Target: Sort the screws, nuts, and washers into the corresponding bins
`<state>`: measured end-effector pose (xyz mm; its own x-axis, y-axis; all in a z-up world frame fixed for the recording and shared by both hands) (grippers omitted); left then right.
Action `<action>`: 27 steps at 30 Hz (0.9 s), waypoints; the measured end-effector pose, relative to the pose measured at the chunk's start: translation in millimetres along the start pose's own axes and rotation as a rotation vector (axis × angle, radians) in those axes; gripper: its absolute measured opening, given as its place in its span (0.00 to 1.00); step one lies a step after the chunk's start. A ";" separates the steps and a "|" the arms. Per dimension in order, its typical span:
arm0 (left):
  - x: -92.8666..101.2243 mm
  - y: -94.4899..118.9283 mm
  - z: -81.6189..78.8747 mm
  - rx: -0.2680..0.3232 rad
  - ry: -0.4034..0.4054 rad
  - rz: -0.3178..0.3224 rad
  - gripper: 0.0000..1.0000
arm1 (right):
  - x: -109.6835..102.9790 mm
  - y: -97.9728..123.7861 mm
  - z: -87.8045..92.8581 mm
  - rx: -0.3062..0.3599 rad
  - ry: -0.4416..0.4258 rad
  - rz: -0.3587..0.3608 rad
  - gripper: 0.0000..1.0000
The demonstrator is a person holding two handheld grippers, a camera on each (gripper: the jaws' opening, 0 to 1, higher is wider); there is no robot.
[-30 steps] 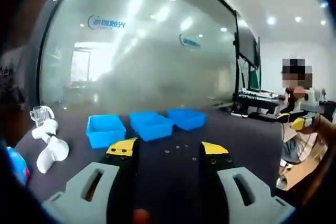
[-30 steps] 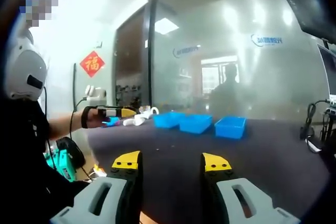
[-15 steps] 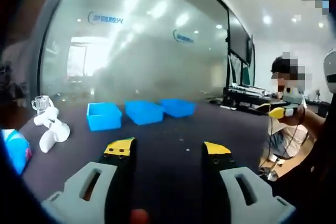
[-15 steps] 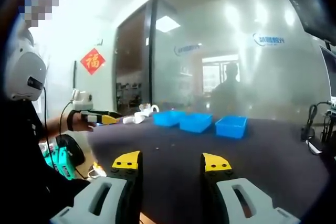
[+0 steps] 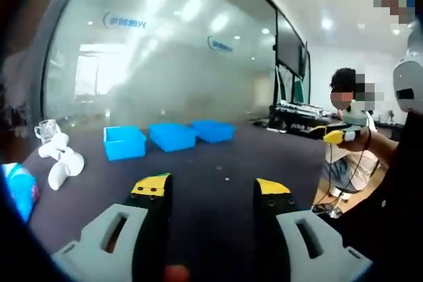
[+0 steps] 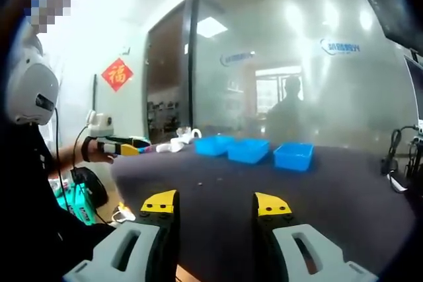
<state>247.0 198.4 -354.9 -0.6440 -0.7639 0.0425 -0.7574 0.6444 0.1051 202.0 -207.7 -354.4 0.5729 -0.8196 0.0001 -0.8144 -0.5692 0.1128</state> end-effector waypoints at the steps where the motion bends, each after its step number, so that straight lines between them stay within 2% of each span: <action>1: 0.6 -0.1 0.2 -0.011 -0.011 0.011 0.49 | -0.4 -0.3 -0.1 0.001 -0.001 -0.002 0.40; 4: 3.1 -1.4 0.6 -0.034 -0.044 0.035 0.49 | -1.3 -0.8 0.3 0.001 -0.003 -0.005 0.40; 10: 6.3 -7.3 -1.9 -0.050 -0.037 0.060 0.49 | -3.0 -0.7 2.9 -0.002 -0.005 -0.009 0.40; 16: 8.8 -21.8 -3.7 -0.080 -0.035 0.086 0.49 | -3.4 0.5 4.0 -0.008 -0.001 -0.017 0.40; 21: 10.6 -33.3 -7.8 -0.096 -0.049 0.111 0.49 | -3.7 0.7 10.4 -0.042 0.036 -0.012 0.41; 27: 10.9 -48.1 -13.2 -0.134 -0.070 0.152 0.49 | -4.6 2.6 11.6 -0.036 0.029 -0.020 0.41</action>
<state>277.9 158.6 -346.4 -0.7590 -0.6511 -0.0004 -0.6332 0.7379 0.2338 196.1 -206.2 -365.6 0.5917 -0.8058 0.0259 -0.7994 -0.5822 0.1485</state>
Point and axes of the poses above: the point that each gripper's makers call its tool centre point, and the gripper's own axes: y roughly backward along the fingers, x roughly to its right, z roughly out of its underside, the point moved 9 cm from there along y, roughly backward along the fingers
